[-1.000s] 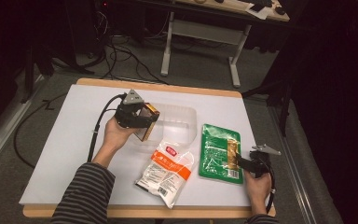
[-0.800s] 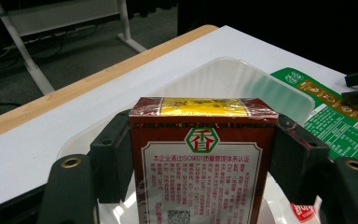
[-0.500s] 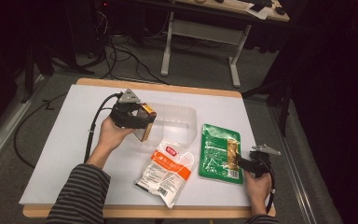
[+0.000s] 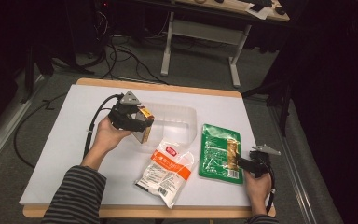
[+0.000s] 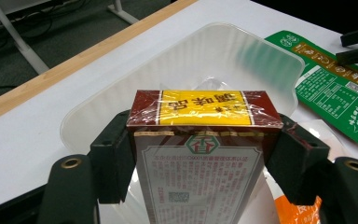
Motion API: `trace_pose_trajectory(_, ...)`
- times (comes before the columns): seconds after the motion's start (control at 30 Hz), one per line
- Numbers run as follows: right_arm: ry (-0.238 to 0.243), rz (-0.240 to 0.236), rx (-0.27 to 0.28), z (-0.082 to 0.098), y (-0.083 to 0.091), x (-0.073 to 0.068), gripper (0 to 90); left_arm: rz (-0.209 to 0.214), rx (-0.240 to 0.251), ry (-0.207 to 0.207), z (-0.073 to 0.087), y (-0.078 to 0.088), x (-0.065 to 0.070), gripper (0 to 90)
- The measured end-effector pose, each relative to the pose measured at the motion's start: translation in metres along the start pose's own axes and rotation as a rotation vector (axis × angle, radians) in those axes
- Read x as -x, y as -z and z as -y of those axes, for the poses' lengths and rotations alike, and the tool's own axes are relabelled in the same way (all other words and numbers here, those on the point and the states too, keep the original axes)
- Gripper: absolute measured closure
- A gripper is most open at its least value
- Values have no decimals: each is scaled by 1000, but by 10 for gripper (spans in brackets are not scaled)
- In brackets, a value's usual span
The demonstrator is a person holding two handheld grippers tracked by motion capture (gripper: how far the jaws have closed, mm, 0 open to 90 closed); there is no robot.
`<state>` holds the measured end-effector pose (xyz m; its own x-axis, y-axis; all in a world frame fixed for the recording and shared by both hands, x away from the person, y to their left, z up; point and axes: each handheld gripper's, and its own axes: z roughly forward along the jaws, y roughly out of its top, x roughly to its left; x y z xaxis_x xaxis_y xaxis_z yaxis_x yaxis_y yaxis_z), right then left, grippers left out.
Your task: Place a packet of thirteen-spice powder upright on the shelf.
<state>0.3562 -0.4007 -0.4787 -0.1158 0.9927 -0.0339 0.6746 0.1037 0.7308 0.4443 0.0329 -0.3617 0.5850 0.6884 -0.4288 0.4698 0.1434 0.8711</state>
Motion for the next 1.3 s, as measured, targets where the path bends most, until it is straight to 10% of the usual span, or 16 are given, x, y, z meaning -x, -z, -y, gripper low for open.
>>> trace_pose_trajectory(0.47,4,1,4,0,0,0,346,24,68,-66,5,-12,-11,326)
trace_pose_trajectory(1.3,4,1,4,0,0,0,346,-59,-13,-45,18,-24,-25,296)
